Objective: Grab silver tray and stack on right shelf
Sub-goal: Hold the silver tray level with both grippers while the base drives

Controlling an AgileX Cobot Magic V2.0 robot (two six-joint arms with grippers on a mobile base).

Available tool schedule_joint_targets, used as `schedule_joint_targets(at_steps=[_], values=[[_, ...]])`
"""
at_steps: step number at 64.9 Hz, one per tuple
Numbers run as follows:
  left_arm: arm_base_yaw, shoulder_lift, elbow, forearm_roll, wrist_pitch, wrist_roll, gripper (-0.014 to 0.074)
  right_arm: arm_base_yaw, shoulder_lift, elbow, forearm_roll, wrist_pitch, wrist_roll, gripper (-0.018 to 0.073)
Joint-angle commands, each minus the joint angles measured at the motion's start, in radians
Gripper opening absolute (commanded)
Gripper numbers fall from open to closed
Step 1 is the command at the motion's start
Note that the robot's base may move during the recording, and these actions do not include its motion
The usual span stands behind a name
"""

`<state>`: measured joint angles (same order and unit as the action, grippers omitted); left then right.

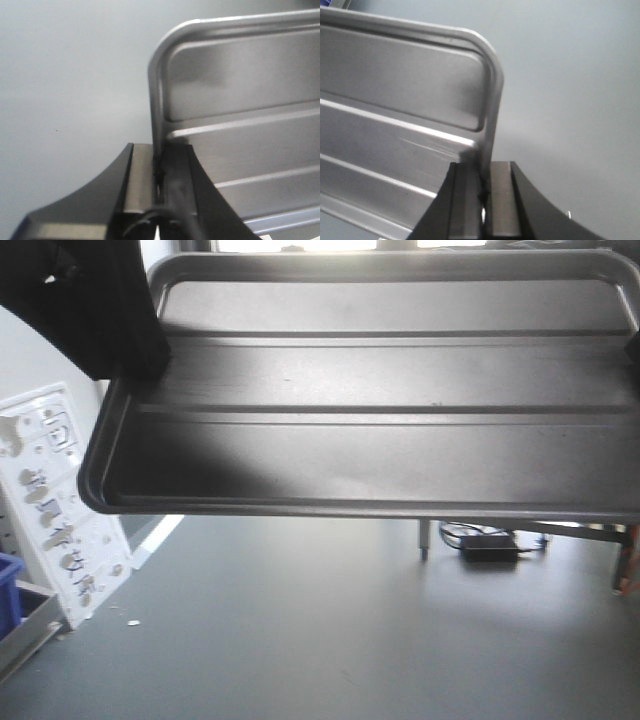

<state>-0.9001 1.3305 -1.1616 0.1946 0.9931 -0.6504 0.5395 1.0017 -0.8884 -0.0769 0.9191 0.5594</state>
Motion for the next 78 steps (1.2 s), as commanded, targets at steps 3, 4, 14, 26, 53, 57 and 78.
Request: schedule_joint_targets(at_steps=[3, 4, 14, 26, 53, 57, 78], values=[[-0.001, 0.003, -0.02, 0.057, 0.033, 0.019, -0.0092, -0.007, -0.016, -0.031, -0.053, -0.039, -0.013, 0.0057], [-0.001, 0.008, -0.02, 0.057, 0.033, 0.019, -0.0092, -0.007, -0.016, -0.031, -0.053, -0.039, -0.013, 0.0057], [-0.001, 0.056, -0.02, 0.057, 0.031, 0.019, -0.0092, -0.007, -0.016, -0.031, -0.053, -0.039, -0.013, 0.0057], [-0.001, 0.117, -0.028, 0.06, 0.029, 0.019, -0.0092, -0.007, -0.016, -0.031, -0.053, -0.039, -0.013, 0.0057], [-0.001, 0.114, -0.07, 0.171, 0.076, -0.134, -0.0092, -0.007, -0.016, -0.031, -0.053, -0.039, -0.013, 0.0057], [-0.001, 0.107, -0.07, 0.21, 0.094, -0.145, -0.0092, -0.007, -0.016, -0.031, -0.053, -0.039, -0.013, 0.0057], [-0.001, 0.02, -0.07, 0.282, 0.139, -0.157, -0.0092, -0.007, -0.016, -0.031, -0.053, -0.039, -0.013, 0.0057]])
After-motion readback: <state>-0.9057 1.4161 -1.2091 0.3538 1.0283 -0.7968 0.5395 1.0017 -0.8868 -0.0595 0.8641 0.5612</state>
